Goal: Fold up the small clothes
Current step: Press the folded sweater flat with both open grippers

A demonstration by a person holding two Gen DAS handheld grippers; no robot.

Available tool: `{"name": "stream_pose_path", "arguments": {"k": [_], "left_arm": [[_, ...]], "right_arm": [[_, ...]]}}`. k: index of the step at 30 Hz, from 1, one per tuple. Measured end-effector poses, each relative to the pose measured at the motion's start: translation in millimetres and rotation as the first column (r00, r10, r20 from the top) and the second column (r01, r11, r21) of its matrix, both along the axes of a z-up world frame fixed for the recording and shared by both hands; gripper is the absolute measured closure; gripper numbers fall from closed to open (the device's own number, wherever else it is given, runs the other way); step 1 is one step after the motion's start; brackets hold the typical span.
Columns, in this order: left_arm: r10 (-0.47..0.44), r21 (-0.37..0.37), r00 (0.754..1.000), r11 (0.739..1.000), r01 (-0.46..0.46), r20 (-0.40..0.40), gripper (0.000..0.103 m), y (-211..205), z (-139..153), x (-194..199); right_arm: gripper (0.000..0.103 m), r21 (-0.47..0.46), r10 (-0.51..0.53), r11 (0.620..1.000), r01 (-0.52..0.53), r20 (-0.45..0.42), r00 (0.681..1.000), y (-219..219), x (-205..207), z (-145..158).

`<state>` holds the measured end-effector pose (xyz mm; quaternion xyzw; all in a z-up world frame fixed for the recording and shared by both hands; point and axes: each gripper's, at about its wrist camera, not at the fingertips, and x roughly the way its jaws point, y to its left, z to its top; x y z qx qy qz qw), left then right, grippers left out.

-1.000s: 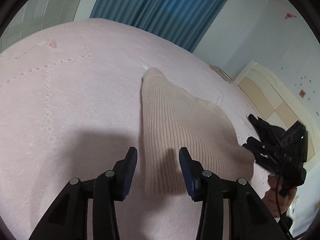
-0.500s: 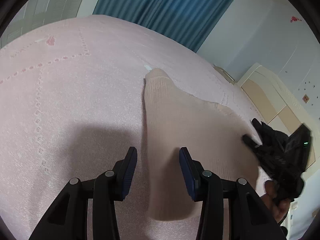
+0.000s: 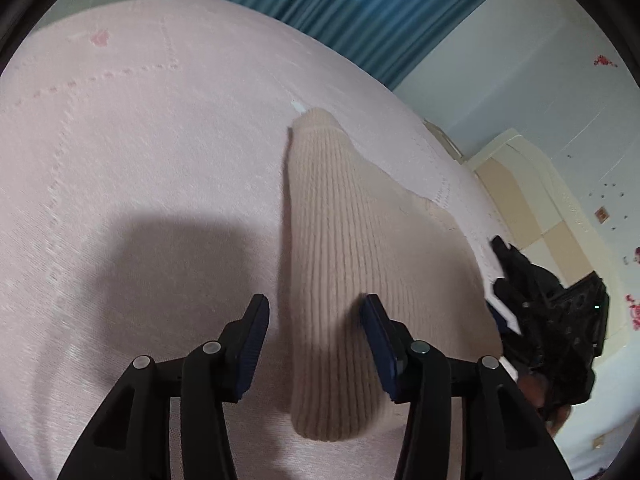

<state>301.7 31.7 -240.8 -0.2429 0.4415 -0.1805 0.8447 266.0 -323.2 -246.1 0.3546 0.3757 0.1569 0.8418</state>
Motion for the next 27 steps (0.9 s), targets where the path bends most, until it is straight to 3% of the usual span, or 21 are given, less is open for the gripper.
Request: {"name": "stream_pose_path", "arguments": {"k": [2,5,10,14,17,22,27], "left_arm": [[-0.013,-0.014,1.0,1.0,0.013,-0.015,0.059,-3,-3,0],[-0.027,-0.016,1.0,0.999,0.027,-0.013,0.07,-10,-5,-4],[-0.02,0.036,0.999,0.999,0.019,0.037,0.082,-16,3,-13],[-0.004,-0.03,1.0,1.0,0.004,0.016,0.086,-10,1,-18],[0.003,-0.038,1.0,0.999,-0.003,0.012,0.087,-13,0,-23],[0.021,0.079,0.996,0.997,-0.027,0.082,0.083,-24,16,-27],[0.024,0.178,0.971,0.982,-0.068,0.237,0.073,-32,49,-21]], "right_arm": [[0.057,-0.075,0.017,0.997,-0.019,-0.024,1.0,12,4,-2],[0.057,-0.132,0.018,0.991,-0.026,-0.063,0.998,22,11,-9],[0.06,-0.15,0.003,0.989,-0.014,-0.07,0.998,21,16,-14],[0.061,-0.161,-0.022,0.987,0.016,-0.038,0.999,14,11,-7],[0.061,-0.158,-0.04,0.987,0.037,-0.02,0.999,7,4,-3],[0.061,-0.236,-0.104,0.965,0.115,0.06,0.993,1,-9,14],[0.061,-0.329,-0.094,0.934,0.139,0.149,0.984,12,-15,36]]}}
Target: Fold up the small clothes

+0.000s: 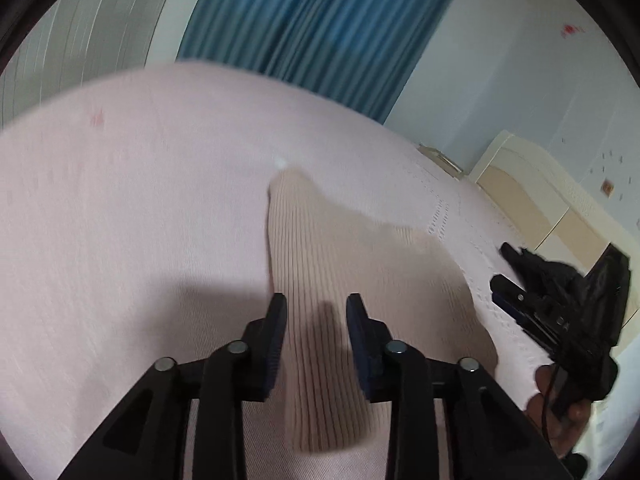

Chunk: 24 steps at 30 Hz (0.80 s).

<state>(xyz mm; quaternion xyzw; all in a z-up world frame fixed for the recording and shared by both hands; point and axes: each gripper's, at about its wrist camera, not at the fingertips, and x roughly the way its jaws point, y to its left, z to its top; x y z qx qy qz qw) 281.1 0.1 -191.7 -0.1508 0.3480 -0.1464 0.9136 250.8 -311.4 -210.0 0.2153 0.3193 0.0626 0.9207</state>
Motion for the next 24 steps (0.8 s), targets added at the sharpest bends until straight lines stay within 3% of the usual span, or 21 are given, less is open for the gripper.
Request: {"name": "stream_pose_path", "arguments": {"k": [3,7,13,16,24], "left_arm": [[-0.028,0.019,0.999,0.999,0.027,0.018,0.073,-12,7,22],[-0.087,0.1,0.996,0.991,0.087,-0.002,0.074,-38,5,70],[-0.09,0.314,0.995,0.944,0.096,-0.032,0.074,-67,-13,114],[-0.089,0.29,0.995,0.952,0.099,-0.049,0.074,-64,-17,125],[-0.065,0.281,0.996,0.956,0.079,-0.059,0.071,-55,-24,126]], "right_arm": [[0.062,-0.017,0.005,1.0,-0.006,-0.023,1.0,4,10,1],[0.067,-0.041,0.012,0.999,-0.016,-0.102,0.995,6,43,-4],[0.07,-0.185,0.024,0.981,-0.059,-0.188,0.982,22,84,-24],[0.07,-0.22,0.013,0.974,-0.058,-0.2,0.98,24,87,-41],[0.07,-0.25,0.007,0.966,-0.06,-0.208,0.978,20,94,-46]]}}
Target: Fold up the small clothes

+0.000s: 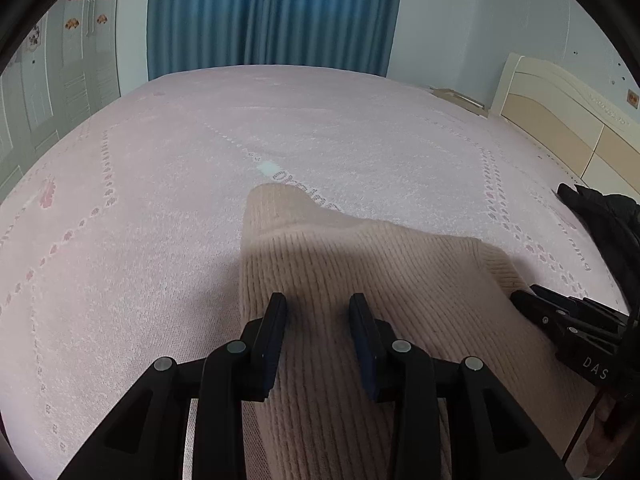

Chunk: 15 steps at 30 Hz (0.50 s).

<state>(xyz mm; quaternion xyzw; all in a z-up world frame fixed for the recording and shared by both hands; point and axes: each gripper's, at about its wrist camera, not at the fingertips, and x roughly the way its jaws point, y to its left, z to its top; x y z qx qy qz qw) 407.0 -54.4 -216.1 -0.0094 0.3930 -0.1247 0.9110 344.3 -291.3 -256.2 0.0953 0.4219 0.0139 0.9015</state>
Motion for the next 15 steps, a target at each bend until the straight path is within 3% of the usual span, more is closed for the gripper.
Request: {"name": "stream_pose_path", "arguments": {"k": [15], "left_arm": [[0.032,0.014,0.999,0.999,-0.032,0.008,0.063,-4,-3,-3]], "right_arm": [[0.068,0.004,-0.02,1.0,0.02,0.0,1.0,-4,-12,6]]}}
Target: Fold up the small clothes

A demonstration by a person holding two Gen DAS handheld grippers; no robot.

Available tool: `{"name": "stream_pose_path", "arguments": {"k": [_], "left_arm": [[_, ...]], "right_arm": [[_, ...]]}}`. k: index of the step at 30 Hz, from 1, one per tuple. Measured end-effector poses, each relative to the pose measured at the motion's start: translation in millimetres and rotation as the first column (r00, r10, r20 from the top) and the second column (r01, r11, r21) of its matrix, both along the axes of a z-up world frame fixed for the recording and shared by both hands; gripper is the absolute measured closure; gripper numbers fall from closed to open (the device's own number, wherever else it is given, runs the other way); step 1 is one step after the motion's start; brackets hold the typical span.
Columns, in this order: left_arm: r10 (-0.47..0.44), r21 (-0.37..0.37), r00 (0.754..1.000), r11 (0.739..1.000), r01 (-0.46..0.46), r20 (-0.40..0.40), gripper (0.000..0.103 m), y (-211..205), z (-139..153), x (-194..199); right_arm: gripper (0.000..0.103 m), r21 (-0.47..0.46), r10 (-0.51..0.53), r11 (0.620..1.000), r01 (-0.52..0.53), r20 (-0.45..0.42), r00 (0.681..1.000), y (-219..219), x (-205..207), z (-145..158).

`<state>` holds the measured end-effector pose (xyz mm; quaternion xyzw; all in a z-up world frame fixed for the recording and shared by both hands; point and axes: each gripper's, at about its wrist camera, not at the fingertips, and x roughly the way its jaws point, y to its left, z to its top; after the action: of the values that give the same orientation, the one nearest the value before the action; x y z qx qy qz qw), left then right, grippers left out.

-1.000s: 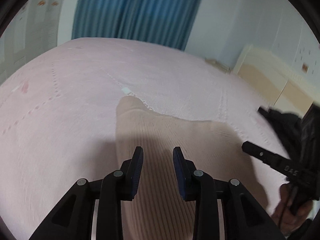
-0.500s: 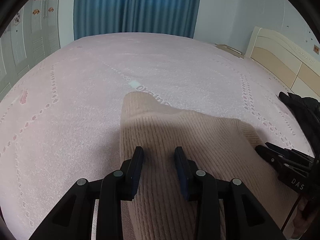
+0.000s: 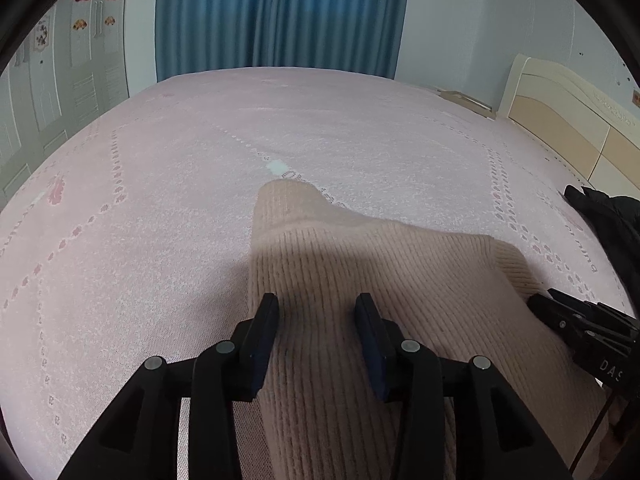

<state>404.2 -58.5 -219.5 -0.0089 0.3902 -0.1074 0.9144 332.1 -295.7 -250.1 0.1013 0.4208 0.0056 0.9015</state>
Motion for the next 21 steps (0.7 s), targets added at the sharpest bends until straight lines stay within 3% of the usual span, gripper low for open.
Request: {"name": "stream_pose_path", "arguments": {"k": [14,21], "left_arm": [[0.032,-0.042,0.999,0.999,-0.032,-0.019,0.055,6,-2,0],[0.046,-0.008,0.999,0.999,-0.046,0.008,0.052,5,0,-5]], "right_arm": [[0.067,0.001,-0.012,1.0,0.012,0.005,1.0,-4,-3,2],[0.064,-0.018,-0.014,1.0,0.014,0.014,1.0,-6,-11,5]]}}
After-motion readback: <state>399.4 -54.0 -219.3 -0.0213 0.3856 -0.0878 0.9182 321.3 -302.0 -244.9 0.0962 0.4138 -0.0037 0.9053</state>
